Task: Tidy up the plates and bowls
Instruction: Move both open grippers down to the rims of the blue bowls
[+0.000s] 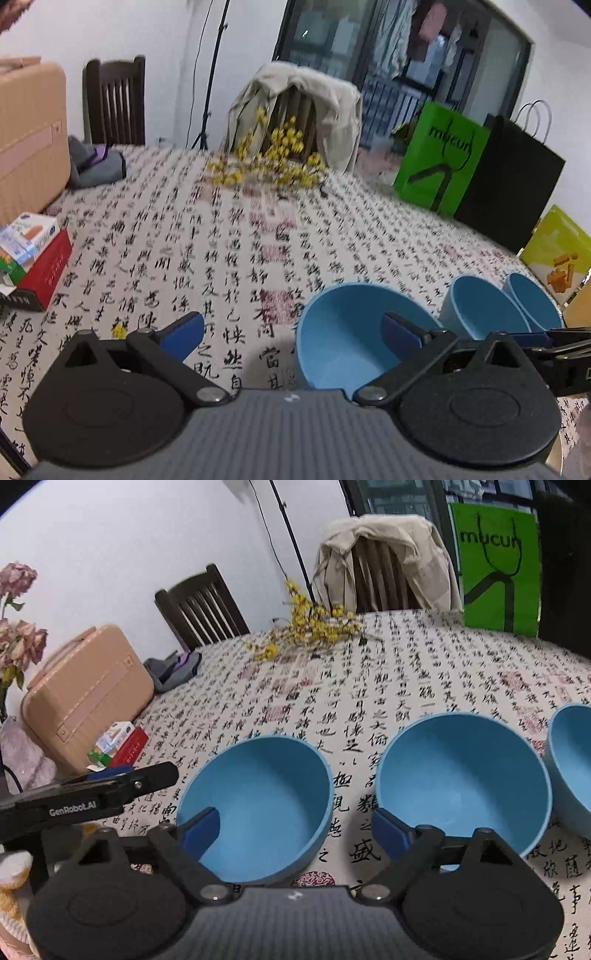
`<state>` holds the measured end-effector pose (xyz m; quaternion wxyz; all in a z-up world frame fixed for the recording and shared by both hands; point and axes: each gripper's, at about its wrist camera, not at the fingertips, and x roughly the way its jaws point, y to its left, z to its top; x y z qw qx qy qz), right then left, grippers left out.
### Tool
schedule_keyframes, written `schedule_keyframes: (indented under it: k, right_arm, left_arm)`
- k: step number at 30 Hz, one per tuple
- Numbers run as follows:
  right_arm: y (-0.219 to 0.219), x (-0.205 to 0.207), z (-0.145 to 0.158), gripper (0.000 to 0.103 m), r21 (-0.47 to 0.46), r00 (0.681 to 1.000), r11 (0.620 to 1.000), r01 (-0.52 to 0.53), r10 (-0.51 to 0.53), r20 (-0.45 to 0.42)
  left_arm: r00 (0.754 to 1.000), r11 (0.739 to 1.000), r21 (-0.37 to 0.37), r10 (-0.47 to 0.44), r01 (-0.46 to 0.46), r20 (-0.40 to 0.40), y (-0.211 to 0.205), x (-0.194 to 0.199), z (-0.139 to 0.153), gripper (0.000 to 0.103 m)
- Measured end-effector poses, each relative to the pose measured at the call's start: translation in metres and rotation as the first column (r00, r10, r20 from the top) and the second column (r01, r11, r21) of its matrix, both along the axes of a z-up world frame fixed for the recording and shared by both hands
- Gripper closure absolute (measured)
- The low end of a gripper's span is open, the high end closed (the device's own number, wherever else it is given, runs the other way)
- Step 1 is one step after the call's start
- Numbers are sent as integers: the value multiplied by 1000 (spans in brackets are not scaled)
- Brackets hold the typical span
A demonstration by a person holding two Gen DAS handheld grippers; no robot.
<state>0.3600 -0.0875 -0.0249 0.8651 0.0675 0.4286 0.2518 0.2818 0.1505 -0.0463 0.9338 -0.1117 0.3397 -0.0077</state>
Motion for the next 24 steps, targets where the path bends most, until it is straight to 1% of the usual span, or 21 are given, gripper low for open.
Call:
schedule_keyframes:
  k: [4, 6, 10, 13, 15, 17, 18, 24]
  right_arm:
    - [9, 9, -7, 32, -40, 999, 999, 13, -15, -45]
    - [13, 13, -12, 38, -59, 997, 998, 18, -22, -70]
    - [22, 20, -21, 42, -105, 995, 994, 24, -34, -97]
    - [29, 24, -27, 47, -130, 993, 991, 22, -37, -112]
    - [32, 27, -32, 50, -141, 991, 990, 21, -39, -126]
    - [36, 29, -36, 51, -150, 990, 988, 21, -41, -135]
    - [38, 30, -37, 52, -157, 990, 987, 21, -43, -135]
    - [45, 33, -40, 59, -193, 990, 981, 28, -54, -133]
  left_arm:
    - [999, 1000, 3, -2, 2, -46, 1, 7, -7, 0]
    - [998, 1000, 2, 1, -1, -63, 2, 11, -10, 0]
    - [995, 1000, 1, 29, -29, -98, 3, 17, -18, 0]
    - [991, 999, -8, 39, -41, -130, 3, 21, -26, 1]
    - [988, 999, -21, 42, -45, -149, 3, 23, -30, 4]
    - [986, 998, -31, 42, -48, -164, 2, 26, -34, 10]
    - [985, 998, -31, 45, -51, -167, 1, 27, -35, 11]
    - [984, 999, -8, 48, -50, -172, -5, 31, -37, 25]
